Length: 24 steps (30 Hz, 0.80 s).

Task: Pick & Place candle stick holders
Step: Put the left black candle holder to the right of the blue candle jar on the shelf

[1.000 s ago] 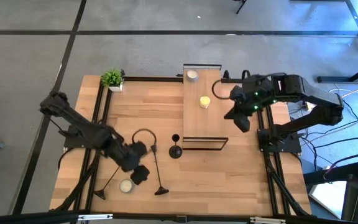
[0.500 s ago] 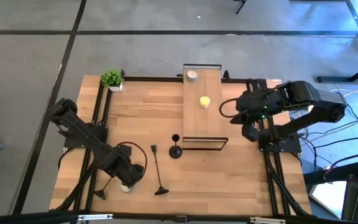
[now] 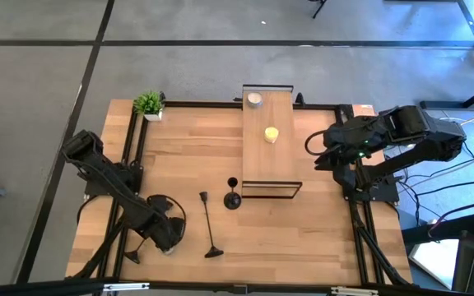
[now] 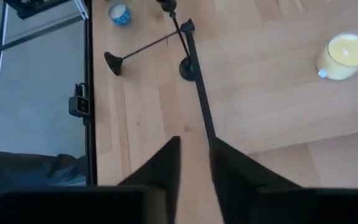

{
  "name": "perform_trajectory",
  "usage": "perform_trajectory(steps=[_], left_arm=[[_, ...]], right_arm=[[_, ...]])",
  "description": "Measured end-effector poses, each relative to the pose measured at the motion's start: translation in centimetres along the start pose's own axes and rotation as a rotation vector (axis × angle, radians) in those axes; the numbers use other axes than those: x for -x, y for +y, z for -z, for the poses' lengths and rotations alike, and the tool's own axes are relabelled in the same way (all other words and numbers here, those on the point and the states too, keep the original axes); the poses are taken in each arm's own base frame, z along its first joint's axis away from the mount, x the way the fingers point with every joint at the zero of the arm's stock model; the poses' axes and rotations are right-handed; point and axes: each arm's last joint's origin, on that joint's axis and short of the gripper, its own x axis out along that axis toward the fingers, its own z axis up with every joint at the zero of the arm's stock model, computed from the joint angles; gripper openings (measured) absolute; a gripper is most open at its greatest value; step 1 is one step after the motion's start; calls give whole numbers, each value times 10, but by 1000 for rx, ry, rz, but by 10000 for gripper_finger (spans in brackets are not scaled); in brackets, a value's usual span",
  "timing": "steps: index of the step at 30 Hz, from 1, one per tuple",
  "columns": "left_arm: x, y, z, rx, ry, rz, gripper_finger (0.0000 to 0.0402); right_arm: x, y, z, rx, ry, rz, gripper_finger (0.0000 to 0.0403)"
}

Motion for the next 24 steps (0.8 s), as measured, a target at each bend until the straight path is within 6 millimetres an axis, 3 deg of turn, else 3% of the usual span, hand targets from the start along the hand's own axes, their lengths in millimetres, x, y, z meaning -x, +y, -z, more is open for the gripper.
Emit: perform_trajectory(steps=[6,10,15,24], left_arm=[[-14,10,-6,-8,5,7,329],[-35,15,-8,-13,50,58,316],[-49,20,-12,-5,62,42,286],[-59,22,-15,-11,74,54,227]], right_arm=[[-3,0,1,-2,28,13,186],[-3,0,0,-22,20,10,221],[-3,0,-1,-22,12,6,232],[-3,1,-3,-20,-6,-3,231]])
